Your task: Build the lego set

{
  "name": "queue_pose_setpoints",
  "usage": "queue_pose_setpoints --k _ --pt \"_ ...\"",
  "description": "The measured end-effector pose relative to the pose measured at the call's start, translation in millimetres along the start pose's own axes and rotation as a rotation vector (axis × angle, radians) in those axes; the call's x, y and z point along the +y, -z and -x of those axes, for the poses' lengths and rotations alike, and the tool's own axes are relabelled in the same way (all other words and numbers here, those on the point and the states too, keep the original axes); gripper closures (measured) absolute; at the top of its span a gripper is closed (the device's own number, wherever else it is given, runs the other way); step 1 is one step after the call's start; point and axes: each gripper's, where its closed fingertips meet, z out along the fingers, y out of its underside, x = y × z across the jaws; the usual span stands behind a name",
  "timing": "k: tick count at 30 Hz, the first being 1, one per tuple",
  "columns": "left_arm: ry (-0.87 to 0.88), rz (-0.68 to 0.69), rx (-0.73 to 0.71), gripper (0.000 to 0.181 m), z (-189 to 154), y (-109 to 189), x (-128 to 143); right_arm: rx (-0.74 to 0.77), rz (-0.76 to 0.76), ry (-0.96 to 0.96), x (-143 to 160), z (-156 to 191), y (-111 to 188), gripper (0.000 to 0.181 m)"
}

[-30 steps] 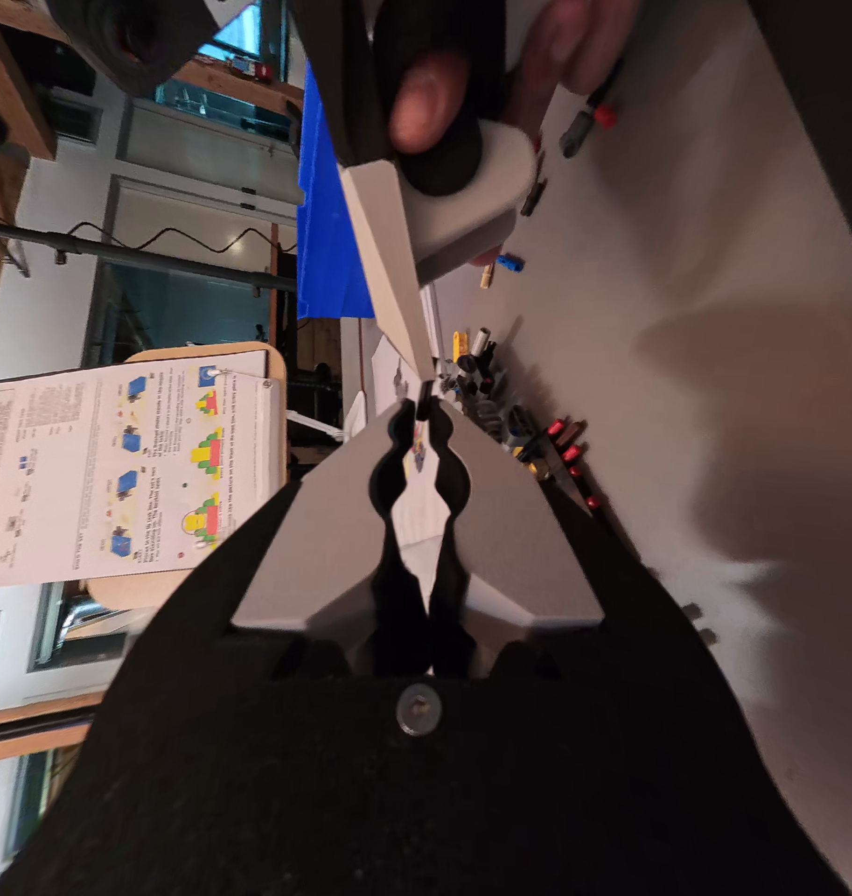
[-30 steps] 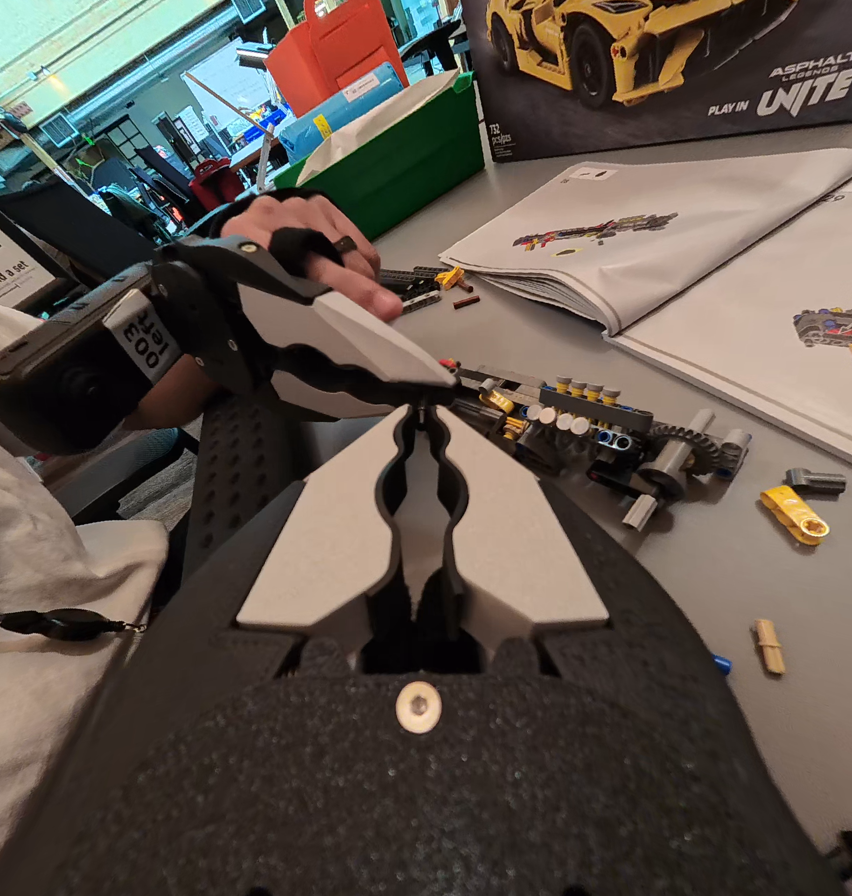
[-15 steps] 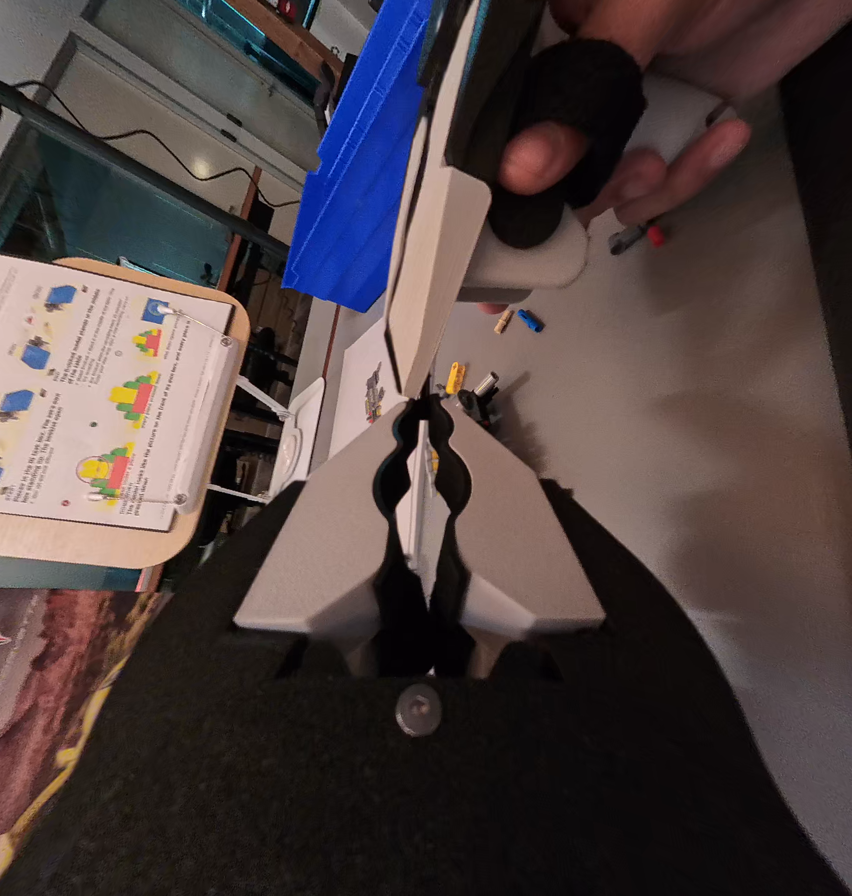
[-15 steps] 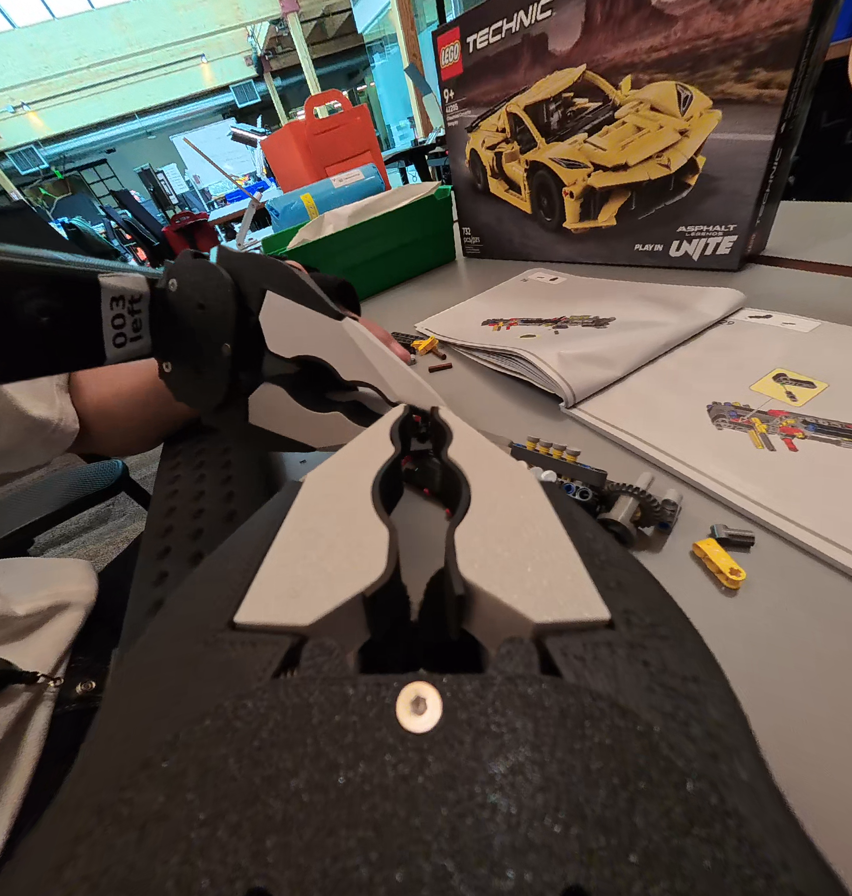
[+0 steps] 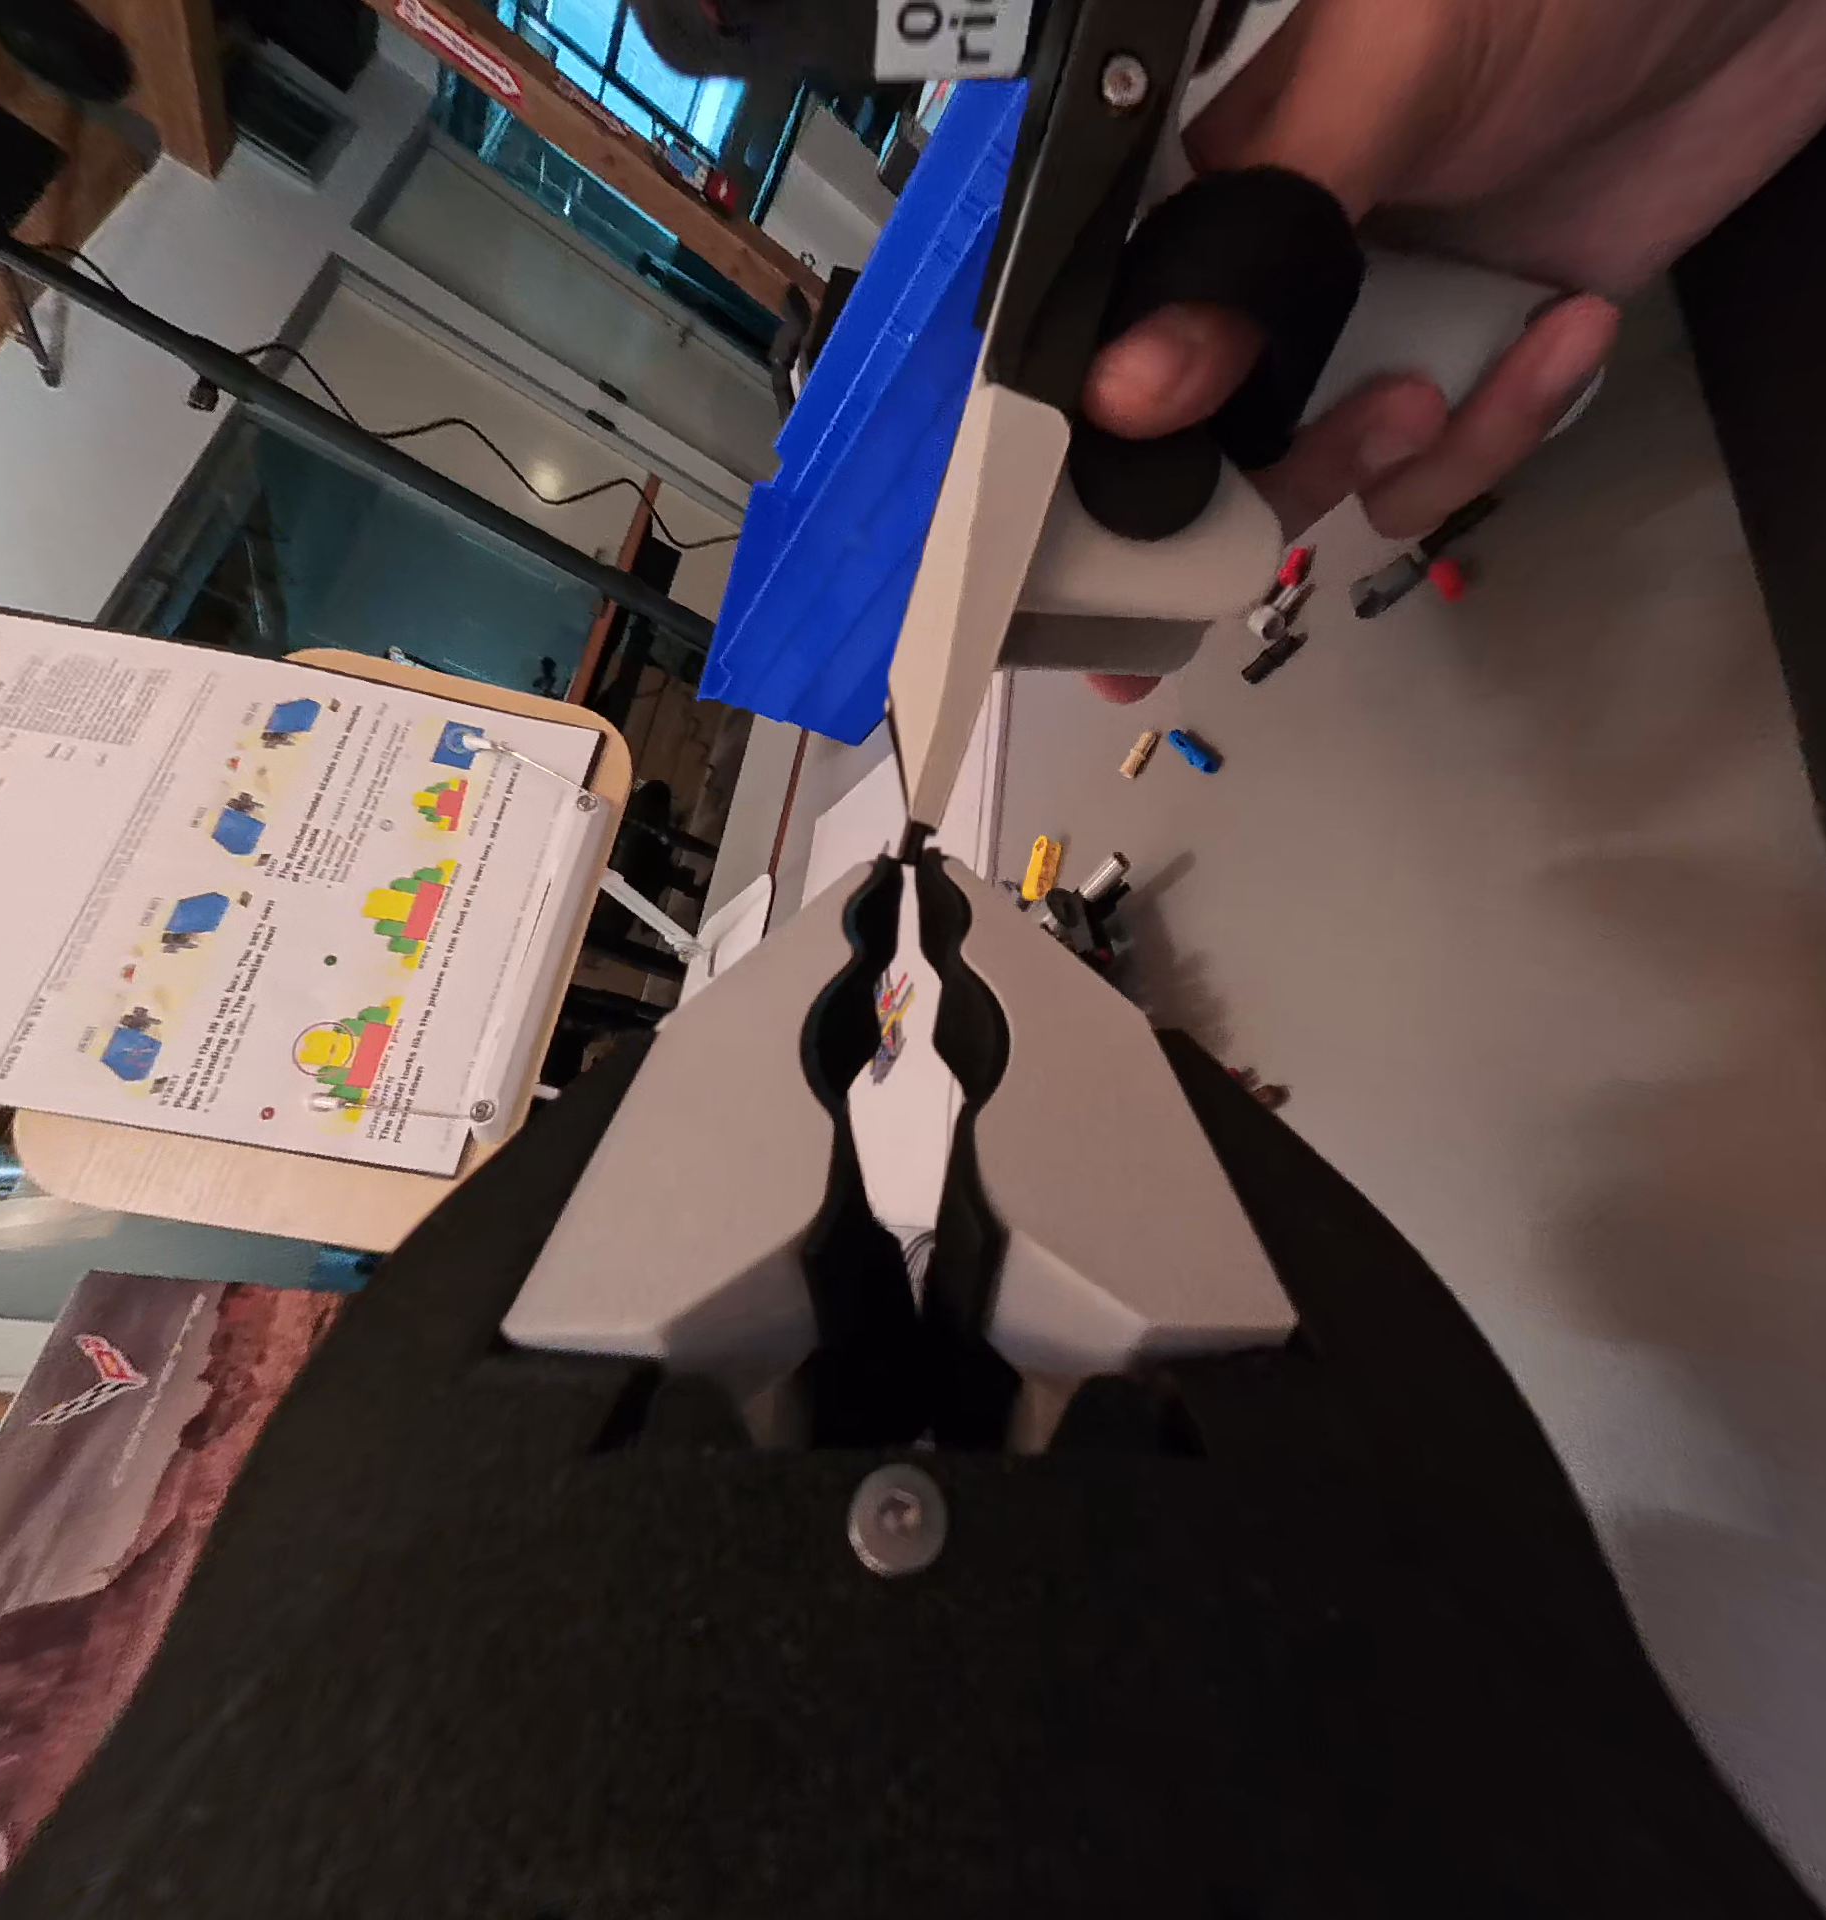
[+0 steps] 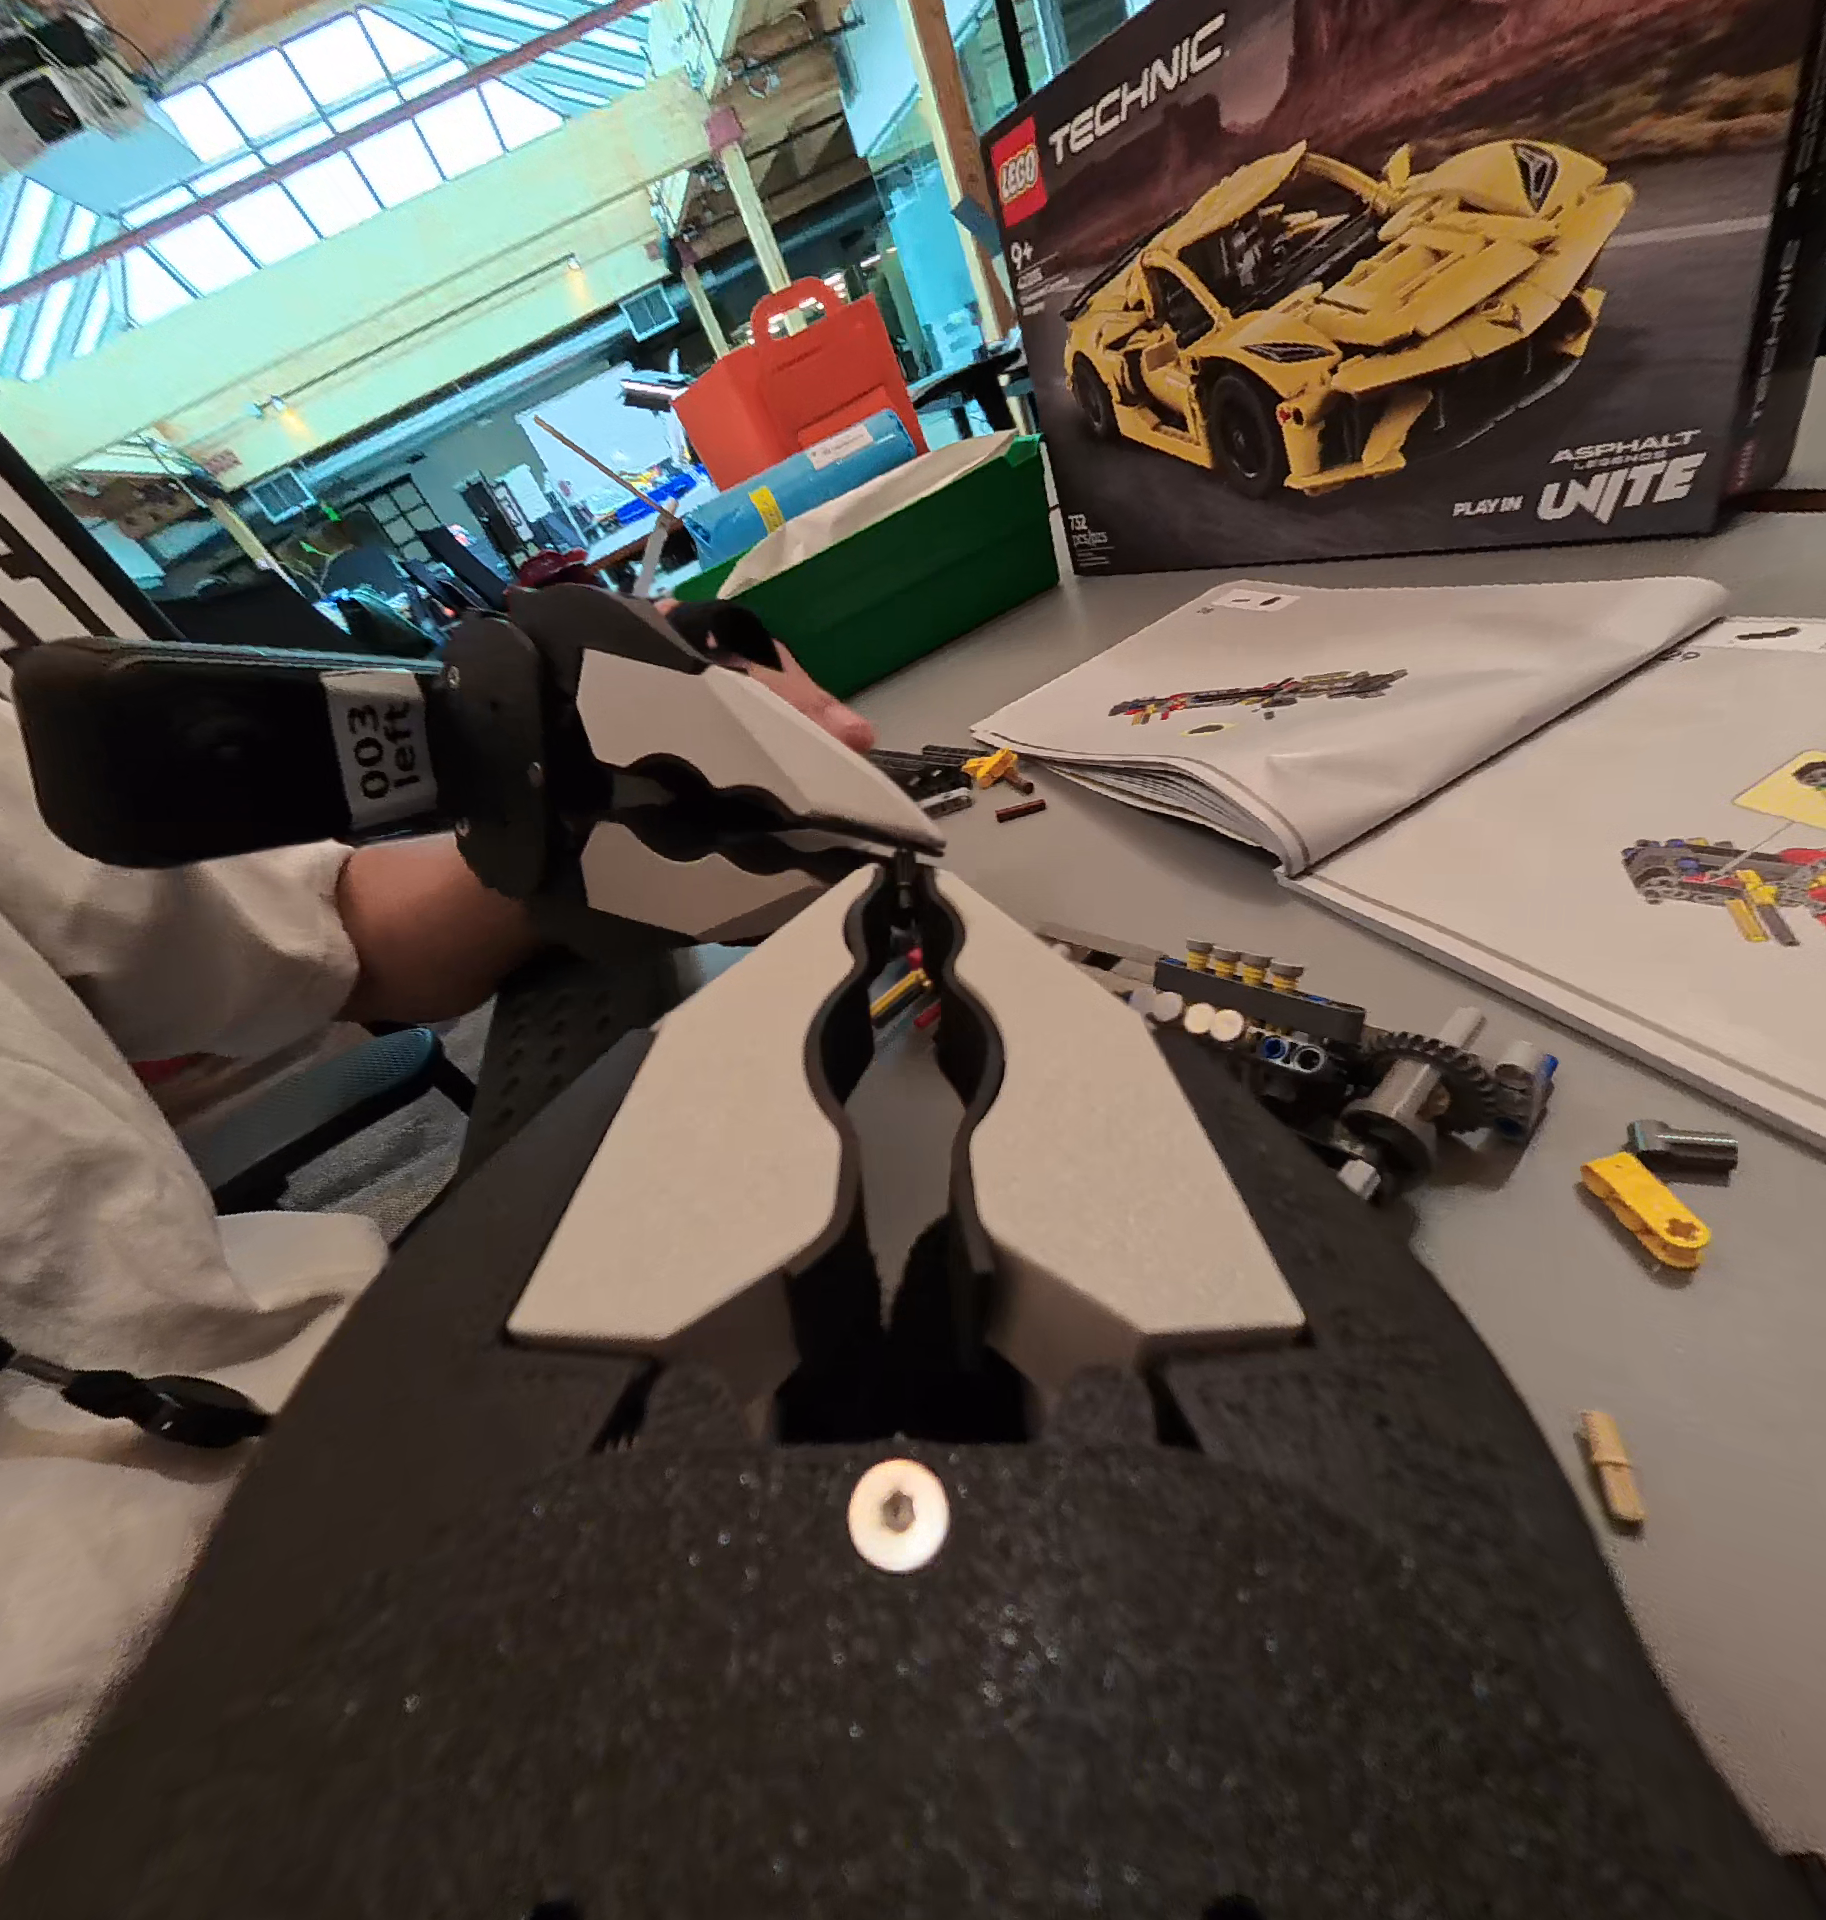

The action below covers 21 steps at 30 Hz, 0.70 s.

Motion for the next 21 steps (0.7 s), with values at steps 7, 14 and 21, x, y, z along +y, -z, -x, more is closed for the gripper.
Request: queue_pose_setpoints --k 7,14,21 --pt "-0.011 0.006 0.007 0.179 -0.4 3.3 1.8 0.018 0.023 0.030 3.8 0.2 -2.6 0.177" --pt "0.045 0.021 0.078 0.180 -6.5 5.2 10.4 0.064 0.044 0.061 7.0 -3.6 -4.1 0.178" --pt "0.544 0.294 0.402 0.134 -28.9 16.1 84.8 0.370 0.286 0.219 40.5 -42.1 5.9 0.178"
